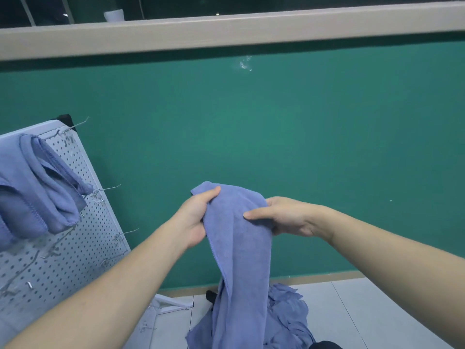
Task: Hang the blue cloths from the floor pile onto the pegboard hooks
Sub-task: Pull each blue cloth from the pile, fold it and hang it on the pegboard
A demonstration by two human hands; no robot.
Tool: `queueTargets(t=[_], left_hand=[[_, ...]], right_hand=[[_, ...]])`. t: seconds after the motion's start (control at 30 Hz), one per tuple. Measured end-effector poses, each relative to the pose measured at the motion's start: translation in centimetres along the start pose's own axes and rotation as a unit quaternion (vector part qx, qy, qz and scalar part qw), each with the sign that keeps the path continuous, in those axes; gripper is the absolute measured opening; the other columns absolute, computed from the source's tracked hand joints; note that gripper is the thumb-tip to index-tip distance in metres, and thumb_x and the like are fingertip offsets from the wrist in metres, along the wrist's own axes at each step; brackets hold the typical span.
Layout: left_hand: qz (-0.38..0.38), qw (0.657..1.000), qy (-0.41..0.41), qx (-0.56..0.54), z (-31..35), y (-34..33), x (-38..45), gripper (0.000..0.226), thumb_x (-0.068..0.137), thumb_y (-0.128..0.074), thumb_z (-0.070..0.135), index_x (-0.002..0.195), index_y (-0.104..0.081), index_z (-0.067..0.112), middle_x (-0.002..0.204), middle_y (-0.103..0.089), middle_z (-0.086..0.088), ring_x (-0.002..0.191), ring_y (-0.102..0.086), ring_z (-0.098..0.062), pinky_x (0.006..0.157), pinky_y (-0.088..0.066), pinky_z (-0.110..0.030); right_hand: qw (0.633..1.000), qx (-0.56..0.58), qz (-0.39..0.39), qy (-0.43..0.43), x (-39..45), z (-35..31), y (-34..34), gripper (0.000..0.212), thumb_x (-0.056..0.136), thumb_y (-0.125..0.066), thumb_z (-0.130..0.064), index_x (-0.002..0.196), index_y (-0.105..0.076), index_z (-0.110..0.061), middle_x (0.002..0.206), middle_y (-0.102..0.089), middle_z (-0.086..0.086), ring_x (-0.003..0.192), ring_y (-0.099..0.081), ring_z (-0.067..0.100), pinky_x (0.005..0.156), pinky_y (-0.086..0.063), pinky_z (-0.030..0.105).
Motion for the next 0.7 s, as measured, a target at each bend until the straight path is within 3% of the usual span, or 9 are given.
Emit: queueTargets(t=[0.07, 0.2, 0.27, 0.37, 0.47, 0.57, 0.63, 0.7], left_hand=[[0.001, 1.000, 0.010, 0.003, 0.1, 0.8, 0.3, 0.033, 0.096, -0.063, 0.033, 0.117, -0.069, 0.007, 0.104, -0.077, -0.011, 0.085, -0.076, -0.023, 0.076, -0.056, -0.037], [-0.089, 0.991, 0.074, 0.074, -2.5, 0.8, -0.4, 0.041, 0.090, -0.060, 0.054, 0.113, -0.073, 0.022, 0.113, -0.075, -0.004, 0.097, -0.072, -0.023, 0.090, -0.052, -0.040], [-0.114, 0.986, 0.068, 0.105, -3.8, 0.8, -0.9, 0.040, 0.084, -0.066, 0.047, 0.115, -0.071, 0.023, 0.111, -0.075, 0.001, 0.097, -0.072, -0.018, 0.095, -0.050, -0.040], [-0.087, 0.989, 0.016, 0.117, -3.8, 1.1, -0.1, 0.047, 0.086, -0.069, 0.030, 0.129, -0.064, 0.013, 0.115, -0.075, -0.001, 0.106, -0.069, -0.018, 0.104, -0.049, -0.041], [-0.053, 0.996, -0.009, 0.077, -2.8, 0.9, 0.6, 0.036, 0.096, -0.062, 0.023, 0.129, -0.062, 0.012, 0.111, -0.075, -0.004, 0.098, -0.070, -0.019, 0.092, -0.055, -0.041], [-0.044, 0.996, -0.042, 0.062, -1.4, 0.4, 1.2, 0.030, 0.101, -0.056, 0.023, 0.127, -0.062, 0.010, 0.110, -0.076, -0.006, 0.094, -0.073, -0.018, 0.075, -0.056, -0.034], [-0.039, 0.996, -0.052, 0.063, -0.8, 0.5, 1.4, 0.029, 0.103, -0.054, 0.023, 0.126, -0.063, 0.009, 0.111, -0.075, -0.009, 0.097, -0.074, -0.020, 0.073, -0.056, -0.034], [-0.036, 0.995, -0.054, 0.071, -0.5, 0.6, 1.4, 0.028, 0.103, -0.054, 0.023, 0.125, -0.064, 0.009, 0.112, -0.075, -0.009, 0.099, -0.073, -0.021, 0.077, -0.056, -0.036]], right_hand=[[0.999, 0.010, 0.032, 0.020, 0.1, -0.9, 0.5, 0.030, 0.094, -0.069, -0.028, 0.121, -0.069, -0.015, 0.115, -0.075, -0.001, 0.112, -0.070, 0.019, 0.102, -0.053, 0.041], [0.994, 0.030, 0.104, 0.029, 0.4, -1.9, 1.7, 0.024, 0.091, -0.072, -0.027, 0.111, -0.072, -0.014, 0.106, -0.078, -0.001, 0.103, -0.073, 0.016, 0.093, -0.058, 0.036], [0.991, 0.023, 0.131, 0.025, 0.5, -1.9, 2.3, 0.020, 0.090, -0.073, -0.029, 0.106, -0.074, -0.015, 0.104, -0.078, -0.001, 0.101, -0.073, 0.016, 0.091, -0.059, 0.035], [0.988, 0.014, 0.152, 0.009, 0.6, -1.5, 2.9, 0.024, 0.087, -0.075, -0.034, 0.103, -0.076, -0.017, 0.105, -0.077, 0.001, 0.091, -0.070, 0.016, 0.081, -0.059, 0.031], [0.990, 0.017, 0.138, -0.018, 0.5, -0.7, 3.0, 0.038, 0.084, -0.076, -0.043, 0.110, -0.073, -0.016, 0.100, -0.075, 0.003, 0.086, -0.065, 0.017, 0.075, -0.054, 0.028], [0.994, 0.019, 0.102, -0.018, 0.1, 0.2, 2.7, 0.015, 0.088, -0.074, -0.030, 0.095, -0.071, -0.017, 0.087, -0.072, 0.000, 0.079, -0.064, 0.016, 0.079, -0.053, 0.030], [0.995, 0.042, 0.096, 0.005, -0.2, 0.4, 2.8, 0.012, 0.090, -0.073, -0.023, 0.080, -0.067, -0.019, 0.080, -0.069, -0.002, 0.072, -0.063, 0.014, 0.081, -0.053, 0.030], [0.992, 0.033, 0.120, 0.035, -0.3, 0.2, 3.4, 0.013, 0.091, -0.071, -0.023, 0.080, -0.067, -0.019, 0.084, -0.071, -0.001, 0.076, -0.065, 0.013, 0.086, -0.054, 0.031]])
Point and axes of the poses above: each hand's wrist, its own x-axis towards the middle knuckle, its own y-axis out of the back of the hand, z = x × y, the point moved 8 cm from there along x, towards the middle knuckle
